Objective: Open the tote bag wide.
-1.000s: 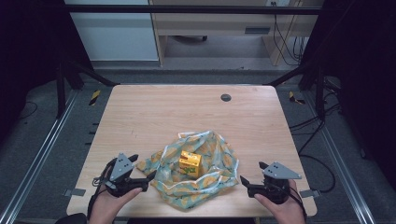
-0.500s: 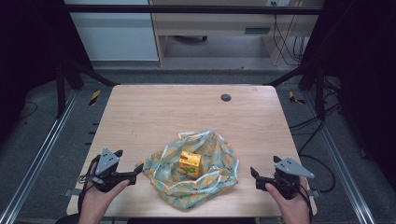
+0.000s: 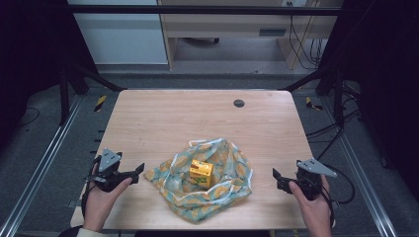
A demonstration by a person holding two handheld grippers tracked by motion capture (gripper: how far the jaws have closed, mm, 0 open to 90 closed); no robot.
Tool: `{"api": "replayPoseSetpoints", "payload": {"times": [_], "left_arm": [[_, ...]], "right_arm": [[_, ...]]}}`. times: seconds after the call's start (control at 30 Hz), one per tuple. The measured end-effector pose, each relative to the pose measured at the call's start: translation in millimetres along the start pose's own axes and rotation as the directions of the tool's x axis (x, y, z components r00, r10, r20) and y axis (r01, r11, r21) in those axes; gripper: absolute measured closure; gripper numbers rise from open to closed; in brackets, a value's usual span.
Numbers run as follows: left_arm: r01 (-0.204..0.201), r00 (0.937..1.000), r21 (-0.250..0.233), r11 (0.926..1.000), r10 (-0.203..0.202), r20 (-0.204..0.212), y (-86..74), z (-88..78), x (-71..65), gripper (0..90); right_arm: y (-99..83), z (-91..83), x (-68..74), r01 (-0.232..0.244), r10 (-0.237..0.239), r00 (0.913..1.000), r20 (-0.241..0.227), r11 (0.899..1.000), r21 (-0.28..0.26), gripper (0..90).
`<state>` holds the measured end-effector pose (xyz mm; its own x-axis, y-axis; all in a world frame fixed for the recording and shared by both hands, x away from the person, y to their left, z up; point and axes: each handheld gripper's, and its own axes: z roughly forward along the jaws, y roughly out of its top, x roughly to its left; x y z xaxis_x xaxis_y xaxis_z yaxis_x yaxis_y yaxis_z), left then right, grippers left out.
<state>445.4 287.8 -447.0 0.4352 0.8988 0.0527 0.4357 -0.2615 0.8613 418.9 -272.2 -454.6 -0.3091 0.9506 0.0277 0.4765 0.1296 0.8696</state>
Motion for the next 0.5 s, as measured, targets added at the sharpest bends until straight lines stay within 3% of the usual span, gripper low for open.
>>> {"api": "replayPoseSetpoints", "payload": {"times": [0.5], "left_arm": [[0.030, 0.9985, 0.020, 0.9994, -0.029, -0.047, -2.3, 14.4, 29.9, 8.5]], "right_arm": [[9.4, 26.3, -11.3, -0.023, 0.023, 0.9997, 0.011, 0.999, 0.036, 7.1]]}}
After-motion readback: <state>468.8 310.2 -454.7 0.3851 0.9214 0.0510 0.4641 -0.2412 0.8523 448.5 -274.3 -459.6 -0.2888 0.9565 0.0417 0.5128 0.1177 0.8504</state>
